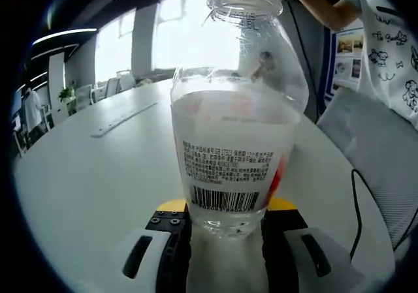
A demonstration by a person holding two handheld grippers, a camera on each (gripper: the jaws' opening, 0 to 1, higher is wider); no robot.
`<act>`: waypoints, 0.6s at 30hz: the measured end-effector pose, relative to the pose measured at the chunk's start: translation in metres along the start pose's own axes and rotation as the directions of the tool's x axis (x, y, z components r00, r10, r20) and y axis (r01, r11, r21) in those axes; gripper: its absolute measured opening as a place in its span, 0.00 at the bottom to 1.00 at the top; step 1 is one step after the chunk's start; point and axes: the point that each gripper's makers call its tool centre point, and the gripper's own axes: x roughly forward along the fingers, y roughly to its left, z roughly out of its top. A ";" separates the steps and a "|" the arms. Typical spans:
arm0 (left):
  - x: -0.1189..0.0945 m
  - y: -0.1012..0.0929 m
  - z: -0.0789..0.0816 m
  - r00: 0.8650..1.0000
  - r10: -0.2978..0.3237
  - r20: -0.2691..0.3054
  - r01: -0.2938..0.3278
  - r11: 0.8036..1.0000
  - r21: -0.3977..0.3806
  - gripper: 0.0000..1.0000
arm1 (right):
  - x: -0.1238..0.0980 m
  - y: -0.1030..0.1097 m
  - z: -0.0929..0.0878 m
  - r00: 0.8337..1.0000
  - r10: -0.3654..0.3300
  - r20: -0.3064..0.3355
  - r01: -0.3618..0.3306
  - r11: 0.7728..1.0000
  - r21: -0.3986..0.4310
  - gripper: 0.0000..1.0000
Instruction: Arrange the tabletop items into an orderly group along one side of the table until the central work area is clear of visible clutter.
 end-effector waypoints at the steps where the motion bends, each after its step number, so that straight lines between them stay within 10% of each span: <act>1: 0.000 0.000 0.000 1.000 0.000 0.001 0.000 1.000 0.000 0.38 | -0.001 0.001 -0.001 1.000 0.002 0.007 -0.003 1.000 0.007 0.00; 18: 0.002 -0.005 0.002 1.000 -0.012 0.010 0.013 1.000 -0.003 0.38 | -0.032 0.006 -0.009 0.989 -0.051 0.137 0.036 0.993 0.111 0.00</act>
